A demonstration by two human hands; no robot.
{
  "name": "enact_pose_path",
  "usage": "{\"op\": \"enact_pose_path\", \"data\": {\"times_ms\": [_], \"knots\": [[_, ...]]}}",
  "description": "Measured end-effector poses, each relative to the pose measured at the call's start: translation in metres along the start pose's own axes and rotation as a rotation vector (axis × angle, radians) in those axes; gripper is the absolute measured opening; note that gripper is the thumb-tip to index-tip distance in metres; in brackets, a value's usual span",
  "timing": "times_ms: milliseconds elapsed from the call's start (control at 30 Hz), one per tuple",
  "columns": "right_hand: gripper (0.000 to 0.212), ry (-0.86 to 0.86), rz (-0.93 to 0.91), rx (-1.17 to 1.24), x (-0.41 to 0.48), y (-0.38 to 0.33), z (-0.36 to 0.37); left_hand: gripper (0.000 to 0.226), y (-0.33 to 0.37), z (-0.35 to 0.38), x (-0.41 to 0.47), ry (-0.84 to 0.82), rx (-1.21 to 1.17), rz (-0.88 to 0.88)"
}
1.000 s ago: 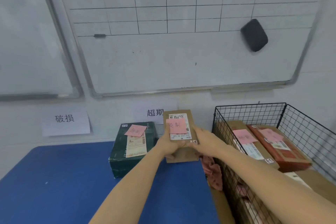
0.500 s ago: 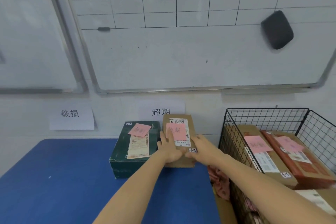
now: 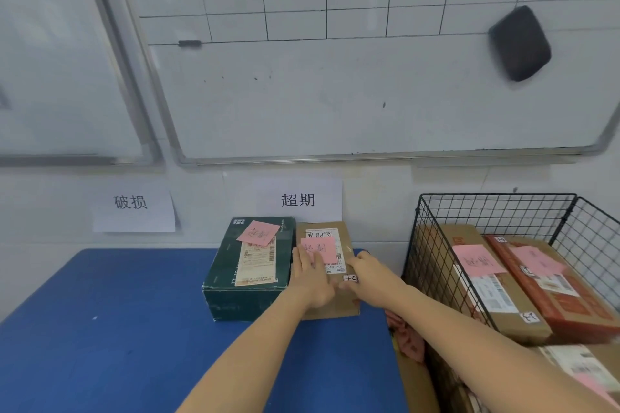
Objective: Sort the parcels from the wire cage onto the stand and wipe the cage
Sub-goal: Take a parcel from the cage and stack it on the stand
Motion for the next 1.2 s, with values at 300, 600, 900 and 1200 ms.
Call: {"op": "enact_pose_path", "data": {"times_ms": [300, 600, 900, 1200], "knots": [[0.056, 0.015, 0.011, 0.026, 0.008, -0.011, 0.002, 0.076, -0.004, -0.006, 0.007, 0.0, 0.037, 0.004], [0.055, -0.043, -0.008, -0.012, 0.012, -0.021, -0.001, 0.073, -0.007, -0.007, 0.016, 0.011, 0.026, 0.0], [0.066, 0.008, 0.001, -0.065, -0.002, -0.03, -0.038, 0.078, 0.001, -0.065, 0.008, 0.232, -0.063, 0.188], [0.08, 0.343, 0.022, -0.18, -0.081, -0.036, -0.155, 0.08, 0.082, -0.108, -0.01, 0.303, 0.035, 0.388]]}}
Point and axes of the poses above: each hand's wrist, its own x-axis towards the middle knuckle, its own z-axis out of the palm, y = z × x, the point moved 8 cm from there along x, towards the middle knuckle, and after that the axes turned 13 degrees about x, right-handed, at the moved point
